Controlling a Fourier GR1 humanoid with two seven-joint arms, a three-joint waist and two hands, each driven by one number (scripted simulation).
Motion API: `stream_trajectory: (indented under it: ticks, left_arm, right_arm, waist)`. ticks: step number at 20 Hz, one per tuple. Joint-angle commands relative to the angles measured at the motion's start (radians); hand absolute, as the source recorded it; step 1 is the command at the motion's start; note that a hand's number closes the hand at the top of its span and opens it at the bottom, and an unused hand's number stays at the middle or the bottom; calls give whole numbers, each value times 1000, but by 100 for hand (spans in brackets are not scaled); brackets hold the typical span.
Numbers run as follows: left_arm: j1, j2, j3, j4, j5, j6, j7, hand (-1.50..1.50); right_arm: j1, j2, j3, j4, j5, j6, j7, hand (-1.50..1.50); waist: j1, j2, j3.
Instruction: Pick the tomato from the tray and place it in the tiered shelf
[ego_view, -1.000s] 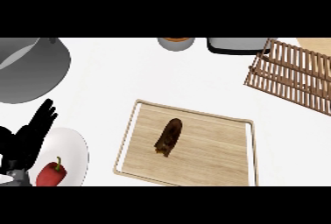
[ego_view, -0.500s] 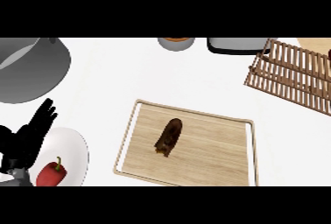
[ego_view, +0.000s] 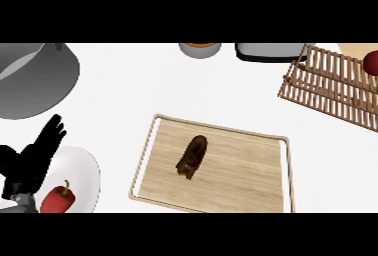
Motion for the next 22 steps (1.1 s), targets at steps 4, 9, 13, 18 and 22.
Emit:
stream_trajectory:
  ticks: [4,9,13,18,22]
  left_arm:
    - [4,5,10,-5,11,-8,30,0]
    - [22,19,25,-28,20,-18,33,0]
    - [19,28,41,-8,26,-23,25,0]
    - [39,14,46,-11,11,1,-3,0]
    - [44,19,43,-53,27,-15,36,0]
  right_arm:
    - [-7,-30,-132,34,-161,91,1,-150]
    - [26,-109,-241,-2,-275,153,17,-150]
    - [75,-235,-319,-8,-360,285,36,-150]
    - [197,-433,-445,69,-405,365,56,-150]
    - [310,-604,-514,183,-417,506,30,-150]
  waist:
    - [-11,-3,0]
    - [-20,-8,0]
    - [-27,-9,-1]
    - [-49,-11,0]
    - [-52,-10,2]
